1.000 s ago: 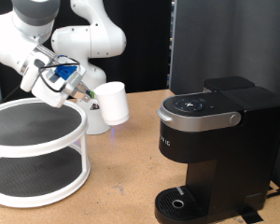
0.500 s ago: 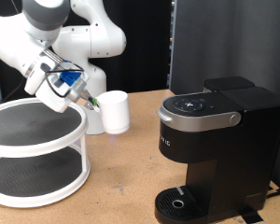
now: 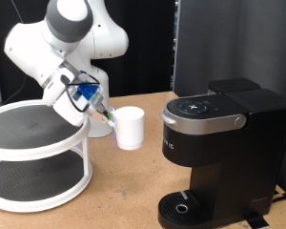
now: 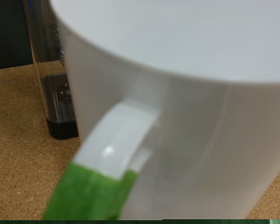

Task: Make a cup of coffee with the keurig machine

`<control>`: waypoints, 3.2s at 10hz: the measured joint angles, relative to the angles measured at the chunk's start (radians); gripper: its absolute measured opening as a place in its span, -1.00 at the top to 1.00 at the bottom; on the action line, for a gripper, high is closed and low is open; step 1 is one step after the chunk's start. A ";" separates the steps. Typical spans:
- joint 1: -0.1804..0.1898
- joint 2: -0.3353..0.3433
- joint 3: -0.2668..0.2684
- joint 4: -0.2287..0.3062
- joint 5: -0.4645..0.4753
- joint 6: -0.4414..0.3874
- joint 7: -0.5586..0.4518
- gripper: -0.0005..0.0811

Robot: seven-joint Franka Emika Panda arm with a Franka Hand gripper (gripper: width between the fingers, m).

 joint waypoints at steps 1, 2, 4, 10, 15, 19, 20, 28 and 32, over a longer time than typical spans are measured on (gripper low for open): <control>0.016 0.024 0.005 0.000 0.023 0.016 -0.020 0.83; 0.030 0.052 0.006 0.000 0.052 0.029 -0.046 0.83; 0.056 0.113 0.012 0.002 0.119 0.062 -0.097 0.83; 0.104 0.290 0.068 0.029 0.228 0.161 -0.168 0.83; 0.109 0.359 0.097 0.060 0.296 0.169 -0.198 0.83; 0.108 0.361 0.095 0.063 0.296 0.159 -0.202 0.83; 0.106 0.361 0.093 0.064 0.296 0.150 -0.210 0.83; 0.096 0.357 0.084 0.079 0.258 0.080 -0.189 0.83; 0.093 0.351 0.083 0.094 0.228 0.078 -0.140 0.83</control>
